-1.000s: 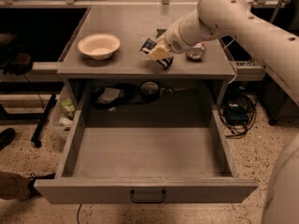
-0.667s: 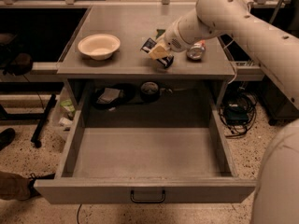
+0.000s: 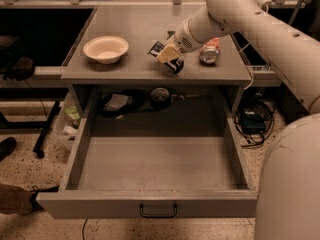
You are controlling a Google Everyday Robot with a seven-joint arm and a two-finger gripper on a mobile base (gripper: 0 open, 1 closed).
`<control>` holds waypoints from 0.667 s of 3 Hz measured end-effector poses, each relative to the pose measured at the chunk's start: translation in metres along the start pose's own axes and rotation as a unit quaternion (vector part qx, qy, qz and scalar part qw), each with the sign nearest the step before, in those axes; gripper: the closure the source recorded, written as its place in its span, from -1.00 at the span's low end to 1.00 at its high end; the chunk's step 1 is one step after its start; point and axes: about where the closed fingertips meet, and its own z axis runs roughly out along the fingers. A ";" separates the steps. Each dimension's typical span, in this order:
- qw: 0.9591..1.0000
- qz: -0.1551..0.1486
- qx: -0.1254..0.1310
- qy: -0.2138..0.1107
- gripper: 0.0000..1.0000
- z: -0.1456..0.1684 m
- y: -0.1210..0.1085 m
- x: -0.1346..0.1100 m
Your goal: Pick rxbar blueberry from top drawer and place on counter
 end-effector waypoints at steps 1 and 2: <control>1.000 0.001 -0.003 0.002 -0.78 0.002 -0.002 -0.001; 1.000 0.001 -0.003 0.002 -1.00 0.002 -0.002 -0.001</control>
Offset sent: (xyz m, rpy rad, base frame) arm 0.0027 0.0002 -0.0001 -0.0008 0.0065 0.0025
